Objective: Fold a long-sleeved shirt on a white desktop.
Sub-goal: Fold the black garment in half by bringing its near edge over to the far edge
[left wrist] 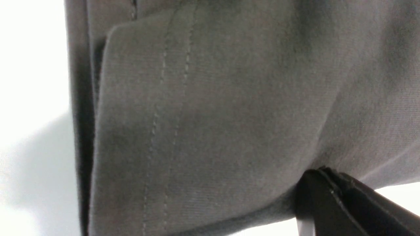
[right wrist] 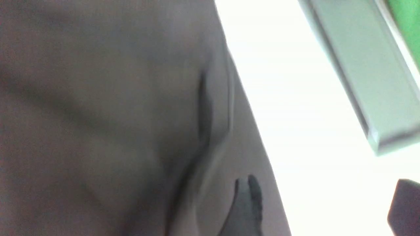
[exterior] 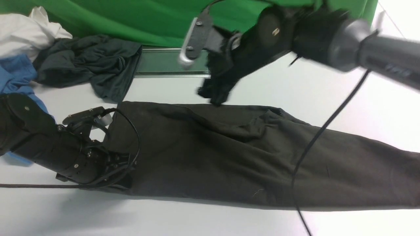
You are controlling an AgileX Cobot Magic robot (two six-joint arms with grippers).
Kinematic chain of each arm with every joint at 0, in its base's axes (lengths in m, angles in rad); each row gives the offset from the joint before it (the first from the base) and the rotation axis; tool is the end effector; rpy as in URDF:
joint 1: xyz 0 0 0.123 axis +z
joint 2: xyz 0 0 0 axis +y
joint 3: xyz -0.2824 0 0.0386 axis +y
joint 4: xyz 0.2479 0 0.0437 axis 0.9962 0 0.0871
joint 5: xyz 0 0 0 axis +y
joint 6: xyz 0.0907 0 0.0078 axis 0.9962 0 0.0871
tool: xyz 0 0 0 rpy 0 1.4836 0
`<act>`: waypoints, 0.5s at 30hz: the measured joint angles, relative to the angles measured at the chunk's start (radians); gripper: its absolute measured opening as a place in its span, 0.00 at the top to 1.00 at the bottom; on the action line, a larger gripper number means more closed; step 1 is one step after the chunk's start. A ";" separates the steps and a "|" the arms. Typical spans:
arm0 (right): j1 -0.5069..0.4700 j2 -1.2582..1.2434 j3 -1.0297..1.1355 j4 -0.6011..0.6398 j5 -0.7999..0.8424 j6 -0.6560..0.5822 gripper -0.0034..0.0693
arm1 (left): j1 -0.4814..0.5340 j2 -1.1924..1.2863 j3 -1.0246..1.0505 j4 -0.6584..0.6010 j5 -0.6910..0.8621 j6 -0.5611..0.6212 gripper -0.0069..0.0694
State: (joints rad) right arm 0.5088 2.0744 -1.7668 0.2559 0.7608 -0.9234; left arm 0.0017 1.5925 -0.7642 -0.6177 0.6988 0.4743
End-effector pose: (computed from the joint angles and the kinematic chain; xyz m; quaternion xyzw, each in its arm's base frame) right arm 0.4032 0.2431 0.2446 -0.5756 0.7572 0.0493 0.3049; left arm 0.2637 -0.0335 0.1691 0.0092 0.9756 -0.1897 0.1101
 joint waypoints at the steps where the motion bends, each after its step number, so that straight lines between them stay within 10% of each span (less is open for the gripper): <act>1: -0.019 0.002 0.000 -0.008 0.057 -0.014 0.21 | 0.000 0.000 0.000 0.000 0.000 0.000 0.89; 15: -0.039 0.134 0.016 -0.030 0.124 -0.151 0.26 | 0.000 0.000 0.000 -0.014 0.000 -0.004 0.89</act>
State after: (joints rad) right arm 0.4699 2.2079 -1.7504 0.2261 0.8846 -1.0744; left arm 0.0017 1.5925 -0.7642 -0.6322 0.6988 0.4700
